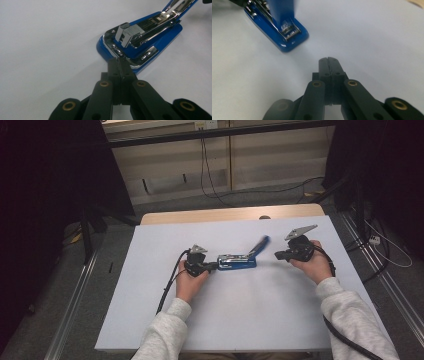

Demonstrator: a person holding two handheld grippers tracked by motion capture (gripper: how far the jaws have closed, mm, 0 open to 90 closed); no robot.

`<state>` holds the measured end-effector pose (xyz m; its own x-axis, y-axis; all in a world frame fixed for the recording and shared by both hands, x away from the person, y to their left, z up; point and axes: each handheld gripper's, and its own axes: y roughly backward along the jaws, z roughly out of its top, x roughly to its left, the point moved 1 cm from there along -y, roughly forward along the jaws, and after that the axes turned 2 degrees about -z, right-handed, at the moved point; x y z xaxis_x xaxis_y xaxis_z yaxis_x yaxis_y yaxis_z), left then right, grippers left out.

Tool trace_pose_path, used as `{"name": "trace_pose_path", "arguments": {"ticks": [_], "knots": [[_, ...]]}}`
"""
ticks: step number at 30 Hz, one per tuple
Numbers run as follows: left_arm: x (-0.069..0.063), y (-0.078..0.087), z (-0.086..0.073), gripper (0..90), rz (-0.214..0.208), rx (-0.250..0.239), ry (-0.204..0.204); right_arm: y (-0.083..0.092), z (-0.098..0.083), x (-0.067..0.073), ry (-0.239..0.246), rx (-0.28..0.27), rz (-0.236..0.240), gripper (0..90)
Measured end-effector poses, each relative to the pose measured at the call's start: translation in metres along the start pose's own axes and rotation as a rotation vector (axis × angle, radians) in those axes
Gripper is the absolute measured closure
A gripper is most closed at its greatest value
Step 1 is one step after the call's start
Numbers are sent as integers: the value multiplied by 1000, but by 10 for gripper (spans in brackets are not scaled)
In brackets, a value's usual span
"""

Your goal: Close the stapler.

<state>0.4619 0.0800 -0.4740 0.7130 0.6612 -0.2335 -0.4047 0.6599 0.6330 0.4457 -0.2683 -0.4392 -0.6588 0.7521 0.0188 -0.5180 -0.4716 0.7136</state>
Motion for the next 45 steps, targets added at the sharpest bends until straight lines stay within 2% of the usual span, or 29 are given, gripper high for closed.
{"name": "trace_pose_path", "arguments": {"ticks": [3,4,5,7,9,10,12,14,16,20,22,25,28,29,31,34,39,45], "knots": [[1,1,0,870,0,-4,3,-2,4,6,18,-3,4,900],[1,2,0,846,12,-11,10,-2,4,7,22,-3,7,888],[2,4,1,794,13,-3,9,-3,4,9,22,0,13,859],[3,8,1,749,0,-4,16,-2,3,10,10,-8,17,802],[3,12,1,630,3,-15,30,-1,1,10,-20,-38,46,724],[4,15,0,625,-7,-20,23,0,1,11,-35,-42,48,700],[4,21,1,499,-2,-34,31,2,-1,13,-47,-44,61,646],[4,28,1,485,-22,-58,18,3,-2,15,-51,-46,61,597],[3,35,2,392,-28,-82,28,6,-4,18,-63,-49,67,513],[1,46,2,301,-45,-91,8,14,-8,23,-91,-72,75,402],[1,50,0,253,-48,-102,13,20,-11,29,-79,-71,70,339],[1,56,-2,223,-64,-118,21,24,-17,34,-62,-68,66,267],[0,62,-5,174,-70,-112,22,26,-23,39,-71,-64,71,213],[0,64,-6,161,-70,-112,11,27,-24,41,-59,-58,64,196],[-2,69,-8,140,-72,-118,-2,29,-26,44,-64,-62,63,174],[-4,76,-12,120,-68,-131,-23,32,-29,49,-57,-60,63,159],[-5,88,-18,103,-65,-146,-37,38,-34,56,-52,-58,67,137],[-3,99,-28,91,-66,-157,-19,42,-40,63,-32,-51,75,134]]}}
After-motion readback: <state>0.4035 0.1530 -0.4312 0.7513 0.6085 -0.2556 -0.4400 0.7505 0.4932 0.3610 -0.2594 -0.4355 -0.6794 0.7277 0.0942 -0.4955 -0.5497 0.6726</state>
